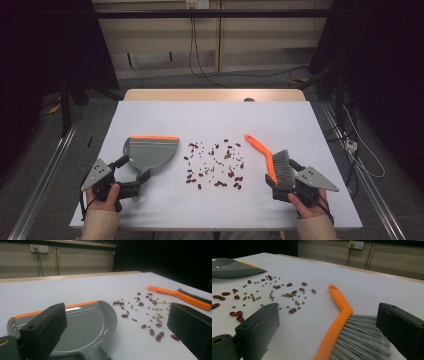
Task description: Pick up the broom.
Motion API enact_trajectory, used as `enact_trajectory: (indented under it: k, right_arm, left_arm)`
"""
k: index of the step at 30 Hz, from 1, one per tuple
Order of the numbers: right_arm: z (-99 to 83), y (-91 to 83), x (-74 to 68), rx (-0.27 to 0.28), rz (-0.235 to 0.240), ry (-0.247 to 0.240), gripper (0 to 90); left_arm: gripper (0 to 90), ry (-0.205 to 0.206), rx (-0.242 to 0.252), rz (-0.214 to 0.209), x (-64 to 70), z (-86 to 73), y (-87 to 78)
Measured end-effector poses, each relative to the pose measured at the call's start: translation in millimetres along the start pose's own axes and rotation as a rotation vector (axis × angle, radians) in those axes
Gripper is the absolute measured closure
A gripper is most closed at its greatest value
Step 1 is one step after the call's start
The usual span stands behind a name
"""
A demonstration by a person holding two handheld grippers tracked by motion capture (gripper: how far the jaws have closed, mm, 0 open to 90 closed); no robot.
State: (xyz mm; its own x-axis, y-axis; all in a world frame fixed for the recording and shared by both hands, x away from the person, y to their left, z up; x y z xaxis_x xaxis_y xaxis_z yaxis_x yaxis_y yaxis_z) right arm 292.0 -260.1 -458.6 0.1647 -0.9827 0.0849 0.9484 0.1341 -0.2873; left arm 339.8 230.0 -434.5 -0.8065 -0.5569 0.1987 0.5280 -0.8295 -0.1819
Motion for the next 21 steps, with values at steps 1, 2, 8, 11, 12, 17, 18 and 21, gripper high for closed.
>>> enact_trajectory:
  k: [1, 2, 8, 11, 12, 17, 18, 21]
  right_arm:
    - [0.8, 0.2, 0.0, 0.002, 0.003, 0.002, 4.3]
    - [1.3, 0.3, 0.1, 0.003, 0.004, 0.002, 4.3]
    - [2.1, 2.8, -1.0, -0.016, 0.017, -0.005, 4.1]
    - [4.2, 5.4, -1.4, -0.027, 0.019, -0.007, 4.1]
    - [7.7, 8.2, -0.2, -0.028, 0.016, -0.014, 4.1]
    - [19.0, 19.6, 5.3, -0.064, -0.004, 0.005, 4.2]
    - [20.6, 22.8, 6.4, -0.075, -0.007, 0.012, 4.3]
    - [23.1, 31.4, 8.7, -0.121, -0.012, 0.018, 7.1]
  left_arm:
    - [2.3, 0.002, -0.003, -0.001, 0.0, -0.1, 0.0]
    - [2.3, 0.003, -0.003, -0.002, 0.1, -0.1, 0.1]
    - [2.3, 0.003, 0.001, -0.004, -0.2, 0.3, -0.4]
    - [2.3, 0.003, 0.001, -0.004, -0.1, 0.4, -0.2]
    - [2.2, 0.002, 0.001, -0.004, -0.1, 0.4, -0.1]
    - [2.2, 0.000, 0.005, -0.003, 0.0, 0.7, -0.3]
    - [2.2, -0.001, 0.005, -0.002, -0.1, 0.6, -0.4]
    - [2.2, -0.003, 0.009, -0.001, -0.1, 0.7, -1.1]
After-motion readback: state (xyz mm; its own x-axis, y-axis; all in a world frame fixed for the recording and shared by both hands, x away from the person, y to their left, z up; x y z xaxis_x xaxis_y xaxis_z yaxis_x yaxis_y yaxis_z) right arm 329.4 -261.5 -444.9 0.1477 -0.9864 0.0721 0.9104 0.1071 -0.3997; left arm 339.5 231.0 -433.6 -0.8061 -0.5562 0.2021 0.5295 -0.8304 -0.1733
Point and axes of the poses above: each handheld gripper's, and its own axes: y roughly forward along the jaws, z roughly out of its top, x roughly to its right, the point moved 3 cm from there along y, roughly forward along the jaws, and after that the axes turned 15 degrees about -z, right-handed, at the moved point
